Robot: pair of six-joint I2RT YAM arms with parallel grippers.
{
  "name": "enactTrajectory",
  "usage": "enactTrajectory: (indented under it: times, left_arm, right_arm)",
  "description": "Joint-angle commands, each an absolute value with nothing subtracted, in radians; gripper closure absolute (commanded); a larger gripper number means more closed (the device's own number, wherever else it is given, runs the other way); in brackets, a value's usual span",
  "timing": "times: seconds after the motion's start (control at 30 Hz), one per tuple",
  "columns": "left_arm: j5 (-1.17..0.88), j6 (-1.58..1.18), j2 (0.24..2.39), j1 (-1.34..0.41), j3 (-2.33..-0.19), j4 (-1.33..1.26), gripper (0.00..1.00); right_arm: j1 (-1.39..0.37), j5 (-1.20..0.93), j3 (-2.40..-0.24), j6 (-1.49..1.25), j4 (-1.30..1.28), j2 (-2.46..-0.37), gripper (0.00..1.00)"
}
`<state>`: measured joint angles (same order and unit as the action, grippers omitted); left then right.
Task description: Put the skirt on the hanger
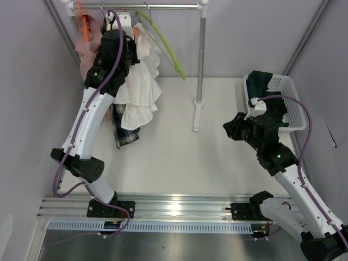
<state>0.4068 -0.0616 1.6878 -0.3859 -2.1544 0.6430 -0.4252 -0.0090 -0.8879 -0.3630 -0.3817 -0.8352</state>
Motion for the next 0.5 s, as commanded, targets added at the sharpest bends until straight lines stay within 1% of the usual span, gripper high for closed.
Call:
enactTrajectory:
  times: [0.0,0.13,0.47]
  left_arm:
    - [0.354,-0.035,1.618,-0.38,-2.165,0.459,1.0]
    - [0.328,-0.029,1.588,-0.38,-2.132,0.426,1.0]
    - [0.295,-0.011,1.605,-0.38,-2.172,0.414,1.0]
  right_arm:
    - [-0.416,-0.035,-0.89,-0.339,-0.33,-0.811,0.75]
    - [-0.405,-0.04,-0.879,-0.331,-0.325,-0.802,0.75]
    - [-0.384,-0.063,-0.851,-0.33,-0.307,-0.787,0.75]
